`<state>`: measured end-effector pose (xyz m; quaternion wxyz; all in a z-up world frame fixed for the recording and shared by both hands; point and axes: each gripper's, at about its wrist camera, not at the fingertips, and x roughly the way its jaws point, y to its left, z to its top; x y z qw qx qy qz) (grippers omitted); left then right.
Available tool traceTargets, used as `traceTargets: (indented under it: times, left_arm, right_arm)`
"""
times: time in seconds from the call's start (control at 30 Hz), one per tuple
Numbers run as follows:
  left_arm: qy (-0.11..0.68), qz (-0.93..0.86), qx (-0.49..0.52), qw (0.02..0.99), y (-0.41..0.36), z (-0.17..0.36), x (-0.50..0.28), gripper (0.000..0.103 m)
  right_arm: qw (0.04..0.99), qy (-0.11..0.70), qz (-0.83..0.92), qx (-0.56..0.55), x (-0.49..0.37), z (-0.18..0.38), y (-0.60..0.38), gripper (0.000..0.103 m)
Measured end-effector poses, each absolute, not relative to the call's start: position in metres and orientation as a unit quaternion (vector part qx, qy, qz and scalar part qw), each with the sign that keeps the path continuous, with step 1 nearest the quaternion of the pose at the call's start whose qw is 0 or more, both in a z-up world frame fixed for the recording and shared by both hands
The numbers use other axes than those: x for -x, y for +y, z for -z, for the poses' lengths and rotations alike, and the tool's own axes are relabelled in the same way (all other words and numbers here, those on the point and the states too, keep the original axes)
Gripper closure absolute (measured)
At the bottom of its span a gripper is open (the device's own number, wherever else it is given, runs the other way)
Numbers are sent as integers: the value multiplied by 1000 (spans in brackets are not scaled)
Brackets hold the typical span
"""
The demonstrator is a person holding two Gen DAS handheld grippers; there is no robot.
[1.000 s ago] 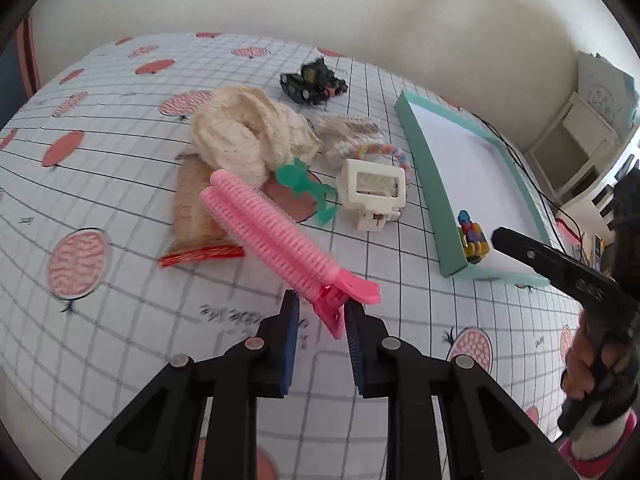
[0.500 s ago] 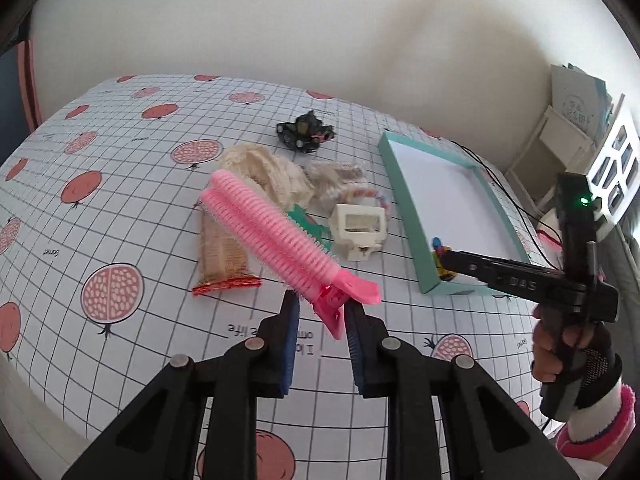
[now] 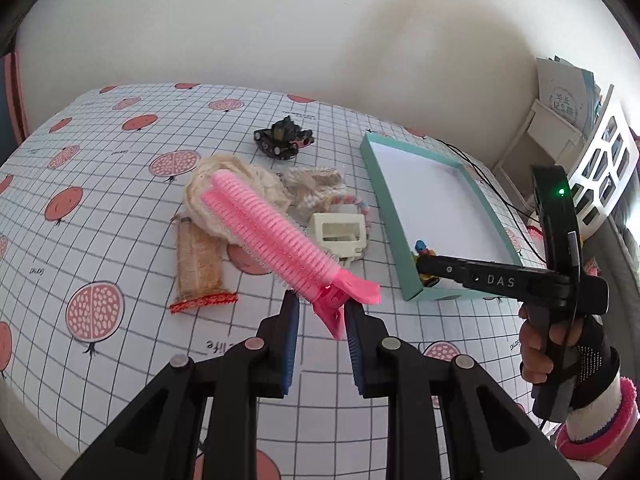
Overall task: Organize objects
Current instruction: 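Carry the pink curlers into the tray with the left gripper while the right lowers the toy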
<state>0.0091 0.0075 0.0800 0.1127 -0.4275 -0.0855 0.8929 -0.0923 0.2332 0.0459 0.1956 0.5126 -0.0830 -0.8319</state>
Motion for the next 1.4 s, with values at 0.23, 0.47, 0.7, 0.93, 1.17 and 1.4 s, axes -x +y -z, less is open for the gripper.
traceTargets:
  times: [0.23,0.47,0.7,0.93,1.17,1.4]
  left_arm:
    - [-70,-894,422,134,30,-87,2,79]
    - [-37,-895,411,171,70,-99,21,79]
    - [14,-886,410,218,124,-96,46,79]
    - [49,-872,418,251,172,-80,72,79]
    - [61,-861,437,254,198,-57,91,79]
    - [63,-854,453,248,203,-44,103,79]
  right_arm:
    - [200,-92,839,-498,90,-52,238,68]
    - [180,-110,853,-478,92,-64,262,68]
    - [121,-123,869,-465,95,-69,305,68]
    - [72,-120,879,-455,99,-76,347,68]
    - [40,-121,878,-461,103,-69,372,68]
    - [33,-119,877,-465,112,-58,377,68]
